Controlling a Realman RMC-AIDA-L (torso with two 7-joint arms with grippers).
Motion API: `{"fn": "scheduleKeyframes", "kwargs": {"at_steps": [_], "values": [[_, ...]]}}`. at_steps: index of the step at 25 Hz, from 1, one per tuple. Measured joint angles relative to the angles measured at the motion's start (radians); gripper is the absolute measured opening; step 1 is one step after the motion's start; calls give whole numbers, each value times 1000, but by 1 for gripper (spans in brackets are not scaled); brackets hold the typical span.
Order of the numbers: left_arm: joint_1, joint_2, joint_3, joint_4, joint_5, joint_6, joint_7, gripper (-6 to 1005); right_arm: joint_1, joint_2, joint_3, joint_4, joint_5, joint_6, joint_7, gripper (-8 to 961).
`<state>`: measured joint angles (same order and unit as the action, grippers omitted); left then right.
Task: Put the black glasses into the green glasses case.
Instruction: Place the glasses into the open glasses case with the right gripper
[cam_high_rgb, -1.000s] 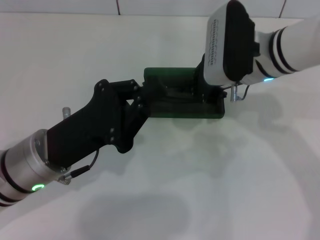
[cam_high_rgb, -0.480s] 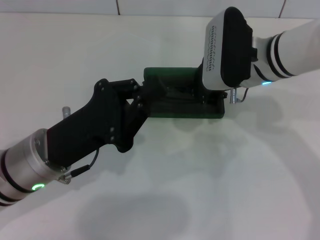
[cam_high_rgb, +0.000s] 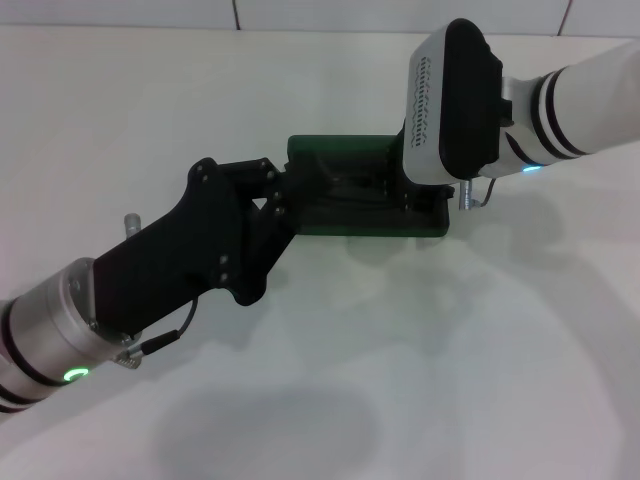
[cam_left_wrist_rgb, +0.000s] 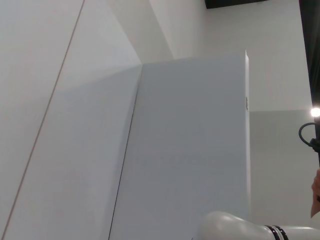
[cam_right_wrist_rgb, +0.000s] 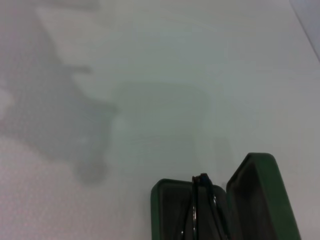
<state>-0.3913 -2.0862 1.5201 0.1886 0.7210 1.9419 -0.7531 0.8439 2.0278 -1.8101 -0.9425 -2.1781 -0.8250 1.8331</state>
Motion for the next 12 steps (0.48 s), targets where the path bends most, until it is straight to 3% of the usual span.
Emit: {"fn": "scheduleKeyframes", "kwargs": {"at_steps": [6,12], "values": [[0,0,0,0,0,0,0,19,-7,0,0,0,0,24,1,62],[0,0,0,0,0,0,0,21,-11,0,0,-3,2,27,1,163]]}}
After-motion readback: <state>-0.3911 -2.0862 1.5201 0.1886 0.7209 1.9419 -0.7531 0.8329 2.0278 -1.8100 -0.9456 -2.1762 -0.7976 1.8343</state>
